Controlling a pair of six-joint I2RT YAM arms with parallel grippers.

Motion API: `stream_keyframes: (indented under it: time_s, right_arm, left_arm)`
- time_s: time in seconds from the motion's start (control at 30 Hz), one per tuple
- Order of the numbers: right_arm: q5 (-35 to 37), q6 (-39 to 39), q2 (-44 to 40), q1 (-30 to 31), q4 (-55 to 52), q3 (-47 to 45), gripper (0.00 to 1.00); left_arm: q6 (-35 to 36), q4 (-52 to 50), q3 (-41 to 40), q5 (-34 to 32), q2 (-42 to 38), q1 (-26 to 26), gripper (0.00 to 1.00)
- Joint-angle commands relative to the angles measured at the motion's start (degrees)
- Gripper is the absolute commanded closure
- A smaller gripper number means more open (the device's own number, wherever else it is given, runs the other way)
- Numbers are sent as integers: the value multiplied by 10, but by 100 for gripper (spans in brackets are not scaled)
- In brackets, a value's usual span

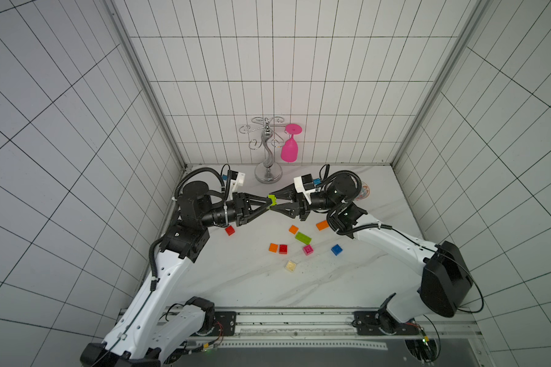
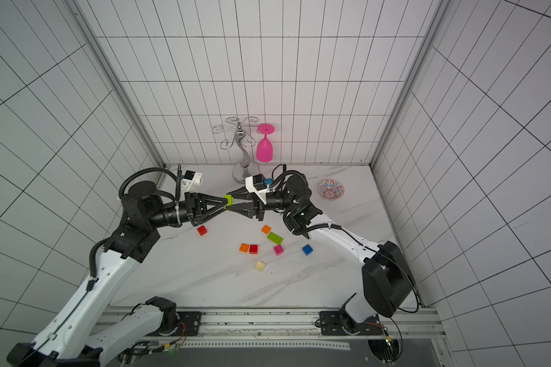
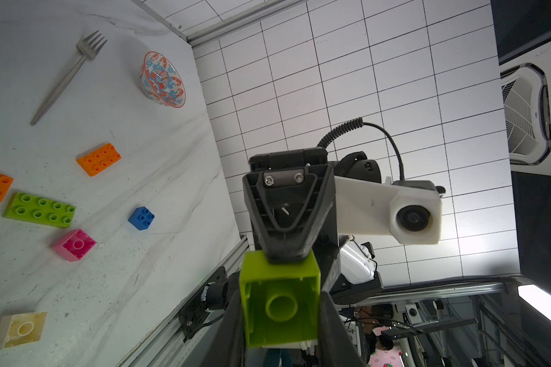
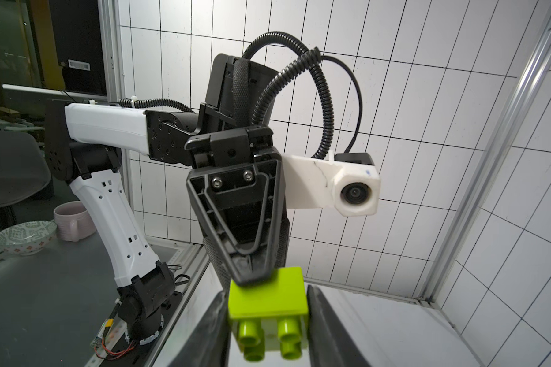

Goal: Assemble the letter r with lego
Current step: Adjust the lego brick at the center of the board.

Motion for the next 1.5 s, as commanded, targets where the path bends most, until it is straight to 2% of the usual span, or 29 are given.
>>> stream_keyframes:
  time_s: [0.0, 0.07, 0.1, 0.13, 0.17, 0.23, 0.3, 0.33, 0.37, 0.43, 0.53, 0.6, 0.77, 0.83, 0.9, 1.0, 1.13, 1.27, 1.47]
  right_arm:
    - [-8, -1, 7, 7, 22, 19, 63]
    - [-8, -1, 7, 7, 23, 18, 64]
    - [-8, -1, 7, 6, 24, 17, 67]
    - [-8, 0, 6, 6, 25, 16, 76]
    - [-5, 0, 4, 7, 25, 15, 85]
    - [7, 6, -5, 5, 24, 6, 93]
    - [46, 24, -20, 2, 29, -20, 98]
    - [77, 47, -31, -2, 33, -43, 100]
    - [114, 72, -43, -6, 25, -65, 100]
    - [202, 117, -77, -9, -84, -102, 100]
    - [356, 122, -119, 11, -354, -106, 100]
    - [407, 104, -137, 23, -480, -103, 100]
    - [532, 107, -137, 44, -803, -41, 100]
    - [565, 133, -103, 44, -926, 6, 100]
    - [578, 124, -55, 43, -1022, 54, 100]
    - [584, 129, -20, 44, -1051, 19, 100]
    - [612, 196, -26, 44, -1012, -50, 100]
    - [628, 217, -2, 44, -976, -88, 100]
    - [607, 219, 34, 45, -940, -113, 99]
  left_arm:
    - [-5, 22, -8, -2, -3, -2, 100]
    - [-6, 24, -7, -2, -3, -2, 100]
    - [-7, 28, -7, -1, -3, -2, 100]
    - [-12, 32, -6, 0, -3, -2, 100]
    - [-13, 37, -6, 2, -5, -2, 96]
    - [-11, 39, -4, -3, -8, -2, 56]
    - [15, 14, 1, -33, -17, -1, 22]
    - [44, -17, 9, -51, -22, 3, 8]
    - [69, -64, 20, -65, -21, 9, 1]
    - [147, -164, 45, -118, -16, 20, 1]
    - [235, -268, 60, -212, -5, 25, 1]
    - [265, -293, 53, -261, -1, 24, 1]
    - [291, -304, 15, -388, -1, -10, 1]
    - [288, -296, 0, -432, 3, -44, 1]
    - [279, -276, -15, -442, 12, -72, 1]
    - [263, -243, -33, -450, 28, -105, 1]
    - [263, -235, -30, -473, 58, -133, 1]
    - [262, -237, -29, -473, 77, -138, 1]
    - [269, -245, -33, -479, 82, -139, 1]
